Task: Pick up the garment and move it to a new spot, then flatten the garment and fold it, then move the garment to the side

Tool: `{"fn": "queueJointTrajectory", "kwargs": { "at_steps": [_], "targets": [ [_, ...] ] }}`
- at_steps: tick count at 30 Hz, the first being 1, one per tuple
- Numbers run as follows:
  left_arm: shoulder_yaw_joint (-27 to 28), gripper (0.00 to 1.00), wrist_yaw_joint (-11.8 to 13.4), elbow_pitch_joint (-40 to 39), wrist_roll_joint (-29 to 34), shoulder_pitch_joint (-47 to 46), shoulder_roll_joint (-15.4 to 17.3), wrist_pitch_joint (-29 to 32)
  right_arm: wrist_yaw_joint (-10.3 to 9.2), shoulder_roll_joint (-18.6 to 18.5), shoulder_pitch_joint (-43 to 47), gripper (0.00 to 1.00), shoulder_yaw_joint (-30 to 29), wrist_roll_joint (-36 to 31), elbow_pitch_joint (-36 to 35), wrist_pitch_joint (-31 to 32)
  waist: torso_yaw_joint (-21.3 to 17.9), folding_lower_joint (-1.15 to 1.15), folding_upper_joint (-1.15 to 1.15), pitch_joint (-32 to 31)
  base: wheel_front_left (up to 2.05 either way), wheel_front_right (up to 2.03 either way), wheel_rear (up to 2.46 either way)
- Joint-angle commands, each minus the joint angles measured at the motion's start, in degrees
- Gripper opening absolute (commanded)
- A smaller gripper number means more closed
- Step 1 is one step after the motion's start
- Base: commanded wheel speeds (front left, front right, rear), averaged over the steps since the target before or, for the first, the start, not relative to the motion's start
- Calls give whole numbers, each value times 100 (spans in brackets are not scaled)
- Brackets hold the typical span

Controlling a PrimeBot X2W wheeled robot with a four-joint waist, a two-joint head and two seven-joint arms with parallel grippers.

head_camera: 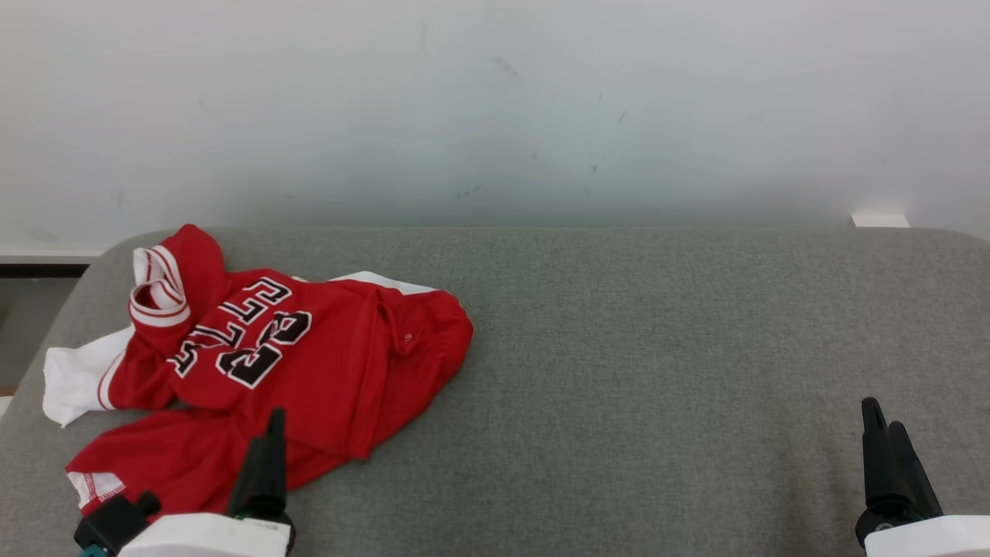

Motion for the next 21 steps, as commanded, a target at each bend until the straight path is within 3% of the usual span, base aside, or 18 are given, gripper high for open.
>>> {"fn": "queueJointTrajectory", "kwargs": {
  "at_steps": [1, 11, 21],
  "targets": [
    [-13, 100, 12, -102, 289, -34, 55, -63, 3, -81, -32, 100, 18, -239, -94, -66, 3, 0, 0, -2, 0, 0, 0],
    [-205, 100, 246, -171, 1410, 104, 176, -259, 3, -135, 24, 100, 154, -1106, 71, -263, 3, 0, 0, -11, 0, 0, 0],
    [-468, 100, 498, -297, 2141, 195, 297, -426, 3, -128, 74, 100, 233, -1770, 232, -423, 12, 0, 0, -14, 0, 0, 0]
  ]
}}
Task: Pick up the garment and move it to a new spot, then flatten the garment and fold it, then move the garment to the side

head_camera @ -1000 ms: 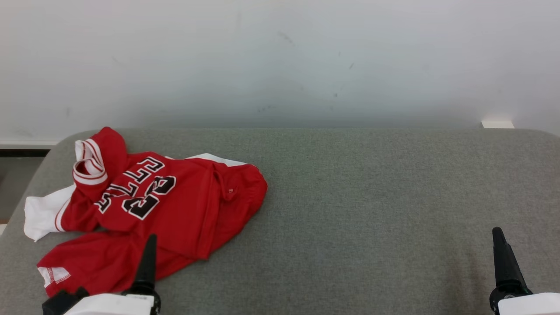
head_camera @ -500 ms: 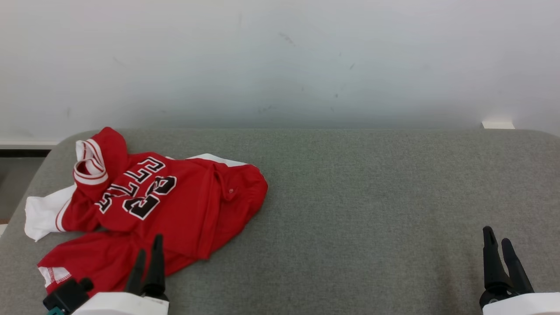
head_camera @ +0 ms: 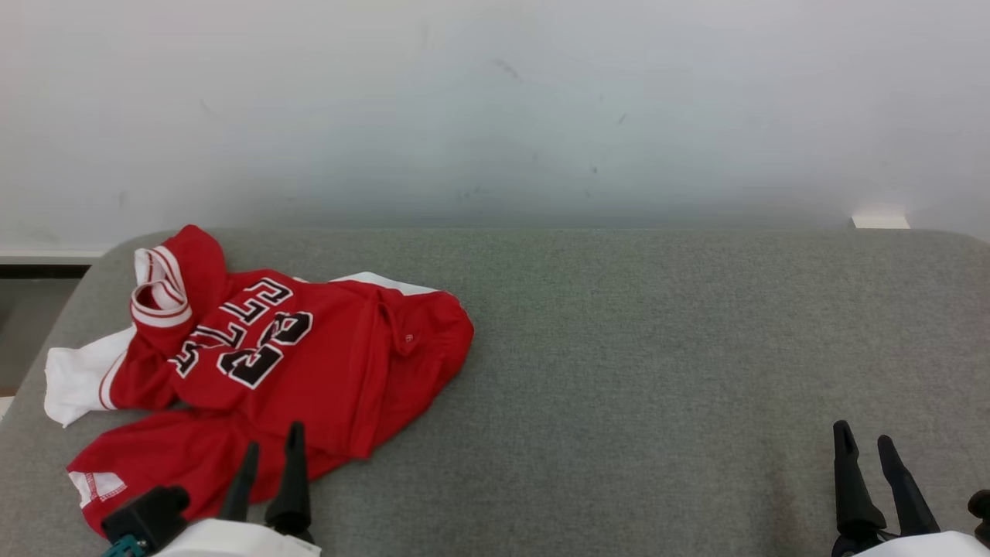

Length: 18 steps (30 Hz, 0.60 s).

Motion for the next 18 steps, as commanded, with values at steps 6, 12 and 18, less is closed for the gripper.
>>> {"fn": "queueJointTrajectory", "kwargs": {
  "at_steps": [6, 12, 18],
  "targets": [
    [-167, 100, 155, -86, 515, 32, 160, -169, 4, -50, 16, 100, 81, -536, 4, -149, 6, 0, 0, -7, 0, 0, 0],
    [-274, 100, 232, -89, 814, 62, 223, -253, 4, -45, 62, 100, 107, -861, -4, -231, 9, 0, 0, -17, 0, 0, 0],
    [-398, 100, 302, -79, 1167, 77, 296, -343, 4, -40, 86, 100, 136, -1236, -13, -319, 15, 0, 0, -13, 0, 0, 0]
  ]
}}
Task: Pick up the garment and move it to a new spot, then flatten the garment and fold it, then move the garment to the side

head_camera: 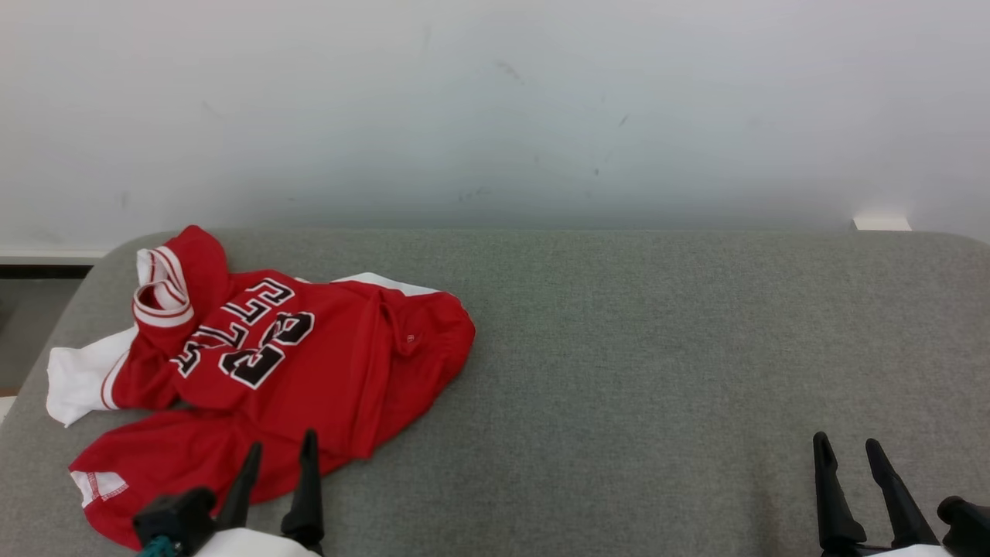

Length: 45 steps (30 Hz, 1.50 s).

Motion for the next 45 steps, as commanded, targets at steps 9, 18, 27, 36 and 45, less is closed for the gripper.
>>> {"fn": "queueJointTrajectory", "kwargs": {
  "at_steps": [9, 18, 27, 36, 45],
  "targets": [
    [-159, 100, 110, -4, 572, 34, 117, -175, 4, -45, 19, 100, 21, -572, -56, -166, 24, 0, 0, -6, 0, 0, 0],
    [-285, 100, 181, 10, 1054, 60, 161, -285, 4, -47, 57, 100, -3, -945, -79, -282, 58, 0, 0, -14, 0, 0, 0],
    [-349, 100, 195, 47, 1444, 95, 163, -400, 5, -30, 107, 100, -33, -1187, -44, -396, 107, 0, 0, -23, 0, 0, 0],
    [-325, 100, 123, 127, 1750, 146, 81, -501, 5, -7, 137, 100, 25, -1186, 85, -501, 129, 0, 0, -32, 0, 0, 0],
    [-169, 100, 4, 236, 2006, 210, -38, -591, 5, 3, 172, 100, 78, -1191, 209, -592, 123, 0, 0, -42, 0, 0, 0]
  ]
}}
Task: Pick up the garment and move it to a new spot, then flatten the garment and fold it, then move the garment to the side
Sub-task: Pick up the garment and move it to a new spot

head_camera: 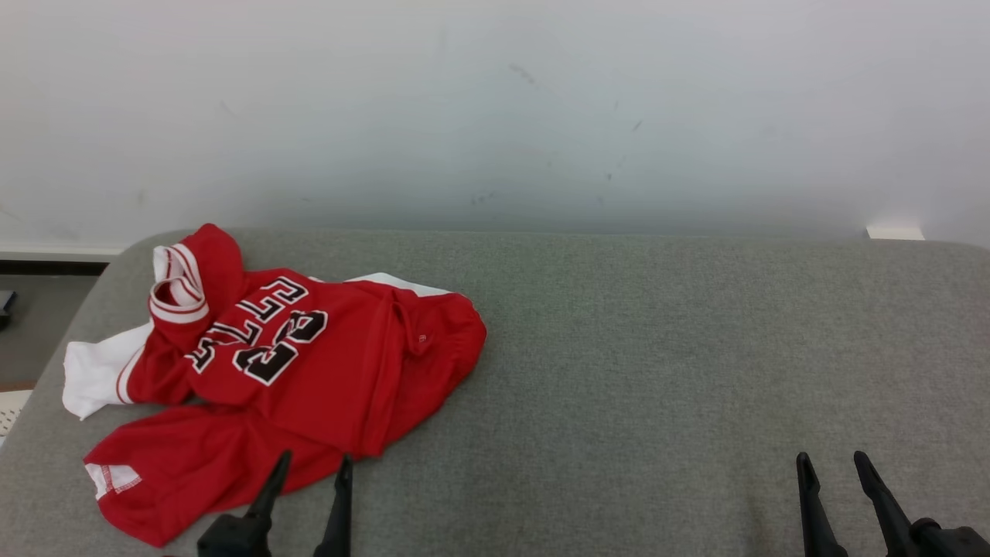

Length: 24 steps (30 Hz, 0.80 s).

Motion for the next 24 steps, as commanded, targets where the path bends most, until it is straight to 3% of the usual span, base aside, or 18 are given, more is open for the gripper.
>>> {"fn": "queueJointTrajectory", "kwargs": {
  "at_steps": [1, 15, 24],
  "targets": [
    [25, 100, -16, 7, 165, 69, 5, -51, 4, -26, 41, 100, 3, -36, 26, -59, -2, 0, 0, -3, 0, 0, 0],
    [200, 100, -219, 104, 446, 29, -141, -91, 4, -91, 72, 100, 64, -26, 70, -97, 89, 0, 0, -5, 0, 0, 0],
    [216, 100, -277, 122, 508, 56, -227, -91, 3, -97, 148, 100, 100, 36, 77, -96, 861, 0, 0, -73, 0, 0, 0]
  ]
}}
